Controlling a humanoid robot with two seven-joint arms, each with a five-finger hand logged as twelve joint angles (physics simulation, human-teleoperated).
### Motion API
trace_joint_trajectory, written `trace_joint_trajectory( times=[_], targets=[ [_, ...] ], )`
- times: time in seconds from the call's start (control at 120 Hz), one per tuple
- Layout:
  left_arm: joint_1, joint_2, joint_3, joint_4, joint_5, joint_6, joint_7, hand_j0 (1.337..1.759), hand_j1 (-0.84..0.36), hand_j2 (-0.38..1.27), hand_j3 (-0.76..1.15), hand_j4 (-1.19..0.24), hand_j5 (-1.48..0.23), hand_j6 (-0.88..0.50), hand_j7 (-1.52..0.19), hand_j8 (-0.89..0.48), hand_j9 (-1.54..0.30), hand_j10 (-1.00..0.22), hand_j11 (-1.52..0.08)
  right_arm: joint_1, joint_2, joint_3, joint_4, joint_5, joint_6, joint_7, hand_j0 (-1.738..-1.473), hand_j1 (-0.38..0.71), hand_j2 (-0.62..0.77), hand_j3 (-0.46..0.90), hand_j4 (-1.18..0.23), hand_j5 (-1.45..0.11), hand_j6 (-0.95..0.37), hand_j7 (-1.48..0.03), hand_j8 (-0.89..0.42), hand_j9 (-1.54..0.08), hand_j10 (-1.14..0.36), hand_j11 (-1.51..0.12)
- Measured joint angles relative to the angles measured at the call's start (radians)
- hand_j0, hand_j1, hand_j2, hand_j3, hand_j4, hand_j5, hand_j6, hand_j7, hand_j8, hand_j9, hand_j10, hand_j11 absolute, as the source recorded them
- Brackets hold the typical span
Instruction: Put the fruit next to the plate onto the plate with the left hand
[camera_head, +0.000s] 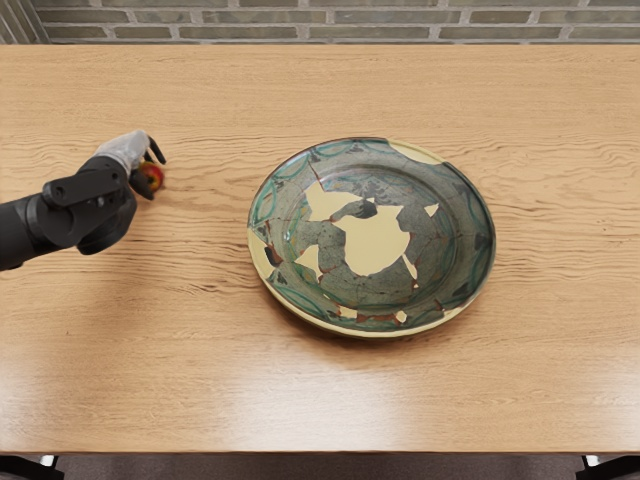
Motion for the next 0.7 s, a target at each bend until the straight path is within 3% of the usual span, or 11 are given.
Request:
trace_joint_trajectory(
  times=[0.2,0.3,0.458,0.508,0.583,0.617,0.7],
  targets=[
    [0.0,0.0,-0.001,0.009,0.003,-0.028,0.008,1.648,-0.28,0.2,-0.05,-0.64,-0.78,-0.47,-0.81,-0.43,-0.84,-0.61,-0.84,0.0,0.0,0.0,0.0,0.0,0.0,0.0,-1.658,-0.35,0.0,0.0,0.0,0.0,0.0,0.0,0.0,0.0,0.0,0.0],
    [0.0,-0.002,0.0,0.01,0.004,-0.038,0.011,1.647,-0.3,0.13,0.09,-0.67,-0.83,-0.42,-0.86,-0.38,-0.89,-0.65,-0.89,0.0,0.0,0.0,0.0,0.0,0.0,0.0,-1.658,-0.35,0.0,0.0,0.0,0.0,0.0,0.0,0.0,0.0,0.0,0.0],
    [0.0,0.0,-0.002,0.015,0.007,-0.054,0.014,1.622,-0.26,0.01,0.12,-0.64,-0.89,-0.39,-0.94,-0.34,-0.97,-0.66,-0.97,0.0,0.0,0.0,0.0,0.0,0.0,0.0,-1.658,-0.35,0.0,0.0,0.0,0.0,0.0,0.0,0.0,0.0,0.0,0.0],
    [-0.003,0.001,-0.003,0.015,0.003,-0.06,0.014,1.624,-0.28,0.08,0.04,-0.63,-0.92,-0.37,-0.97,-0.34,-0.99,-0.65,-0.99,0.0,0.0,0.0,0.0,0.0,0.0,0.0,-1.658,-0.35,0.0,0.0,0.0,0.0,0.0,0.0,0.0,0.0,0.0,0.0],
    [-0.011,0.003,-0.005,0.011,-0.002,-0.066,0.014,1.65,-0.31,0.34,-0.28,-0.67,-0.96,-0.41,-0.99,-0.34,-1.01,-0.67,-1.01,0.0,0.0,0.0,0.0,0.0,0.0,0.0,-1.658,-0.35,0.0,0.0,0.0,0.0,0.0,0.0,0.0,0.0,0.0,0.0],
    [-0.016,0.004,-0.006,0.009,-0.005,-0.069,0.013,1.651,-0.32,0.41,-0.24,-0.69,-0.98,-0.42,-1.01,-0.35,-1.03,-0.67,-1.02,0.0,0.0,0.0,0.0,0.0,0.0,0.0,-1.658,-0.35,0.0,0.0,0.0,0.0,0.0,0.0,0.0,0.0,0.0,0.0],
    [-0.049,0.006,-0.007,-0.006,-0.012,-0.073,0.013,1.651,-0.3,0.35,-0.16,-0.68,-1.03,-0.4,-1.04,-0.34,-1.05,-0.67,-1.03,0.0,0.0,0.0,0.0,0.0,0.0,0.0,-1.658,-0.35,0.0,0.0,0.0,0.0,0.0,0.0,0.0,0.0,0.0,0.0]
  ],
)
